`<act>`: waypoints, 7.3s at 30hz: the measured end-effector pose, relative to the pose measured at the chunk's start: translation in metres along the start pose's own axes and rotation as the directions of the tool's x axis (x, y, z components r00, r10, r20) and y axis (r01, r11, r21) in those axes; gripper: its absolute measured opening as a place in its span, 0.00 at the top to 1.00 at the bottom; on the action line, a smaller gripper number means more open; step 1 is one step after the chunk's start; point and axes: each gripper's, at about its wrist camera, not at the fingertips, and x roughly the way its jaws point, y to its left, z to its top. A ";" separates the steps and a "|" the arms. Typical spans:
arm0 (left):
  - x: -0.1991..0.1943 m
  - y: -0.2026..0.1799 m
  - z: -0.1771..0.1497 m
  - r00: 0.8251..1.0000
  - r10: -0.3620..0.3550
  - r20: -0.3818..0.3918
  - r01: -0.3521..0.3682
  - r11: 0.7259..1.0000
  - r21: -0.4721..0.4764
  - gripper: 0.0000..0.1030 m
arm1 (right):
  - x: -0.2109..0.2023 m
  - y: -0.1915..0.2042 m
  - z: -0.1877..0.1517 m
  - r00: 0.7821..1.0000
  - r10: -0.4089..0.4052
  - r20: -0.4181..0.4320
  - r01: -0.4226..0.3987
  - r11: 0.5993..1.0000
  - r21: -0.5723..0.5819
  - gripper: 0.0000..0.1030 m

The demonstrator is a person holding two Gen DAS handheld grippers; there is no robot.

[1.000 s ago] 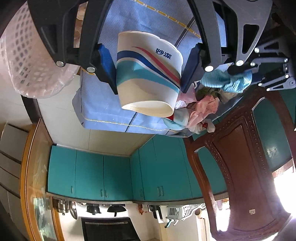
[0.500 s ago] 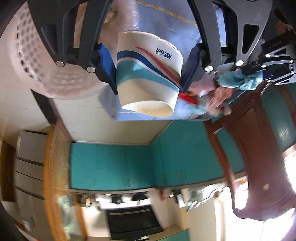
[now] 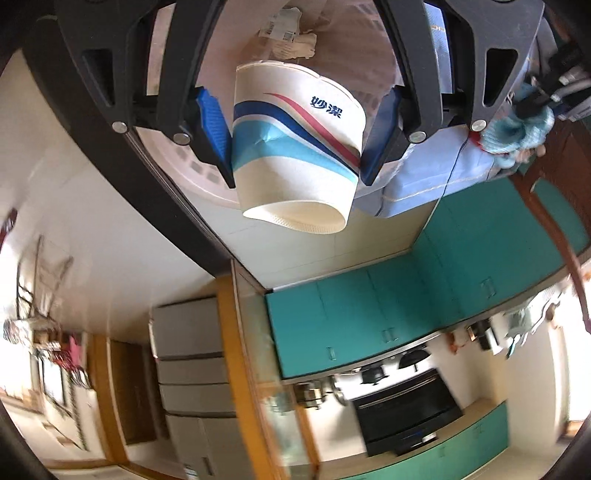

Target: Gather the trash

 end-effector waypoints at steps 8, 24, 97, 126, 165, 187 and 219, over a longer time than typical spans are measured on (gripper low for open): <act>0.050 -0.055 0.004 0.986 -0.149 -0.069 0.155 0.984 0.086 0.69 | 0.001 -0.024 0.001 1.000 -0.016 -0.002 0.016 0.996 0.093 0.36; 0.042 -0.015 -0.001 0.996 -0.083 -0.036 0.083 0.997 0.003 0.32 | 0.005 -0.014 -0.001 0.999 0.016 -0.030 -0.014 0.998 0.063 0.30; 0.010 0.228 -0.103 0.885 0.320 -0.340 -0.393 0.904 -0.172 0.98 | 0.112 0.279 -0.073 0.751 0.468 -0.465 -0.589 0.794 -0.150 0.23; -0.064 0.215 -0.056 0.886 0.446 -0.130 -0.464 0.862 -0.203 0.71 | 0.105 0.273 -0.107 0.623 0.490 -0.610 -0.669 0.737 -0.092 0.51; 0.024 0.231 -0.069 0.788 0.529 -0.314 -0.576 0.814 -0.074 0.52 | 0.066 0.224 -0.106 0.687 0.310 -0.657 -0.631 0.704 -0.327 0.35; -0.014 0.198 -0.082 0.966 0.102 -0.238 -0.150 0.970 -0.190 0.99 | 0.071 0.222 -0.102 0.684 0.325 -0.653 -0.626 0.722 -0.297 0.35; 0.014 0.194 -0.092 0.953 0.148 -0.264 -0.206 0.956 -0.209 0.58 | 0.082 0.222 -0.099 0.751 0.287 -0.595 -0.561 0.752 -0.345 0.35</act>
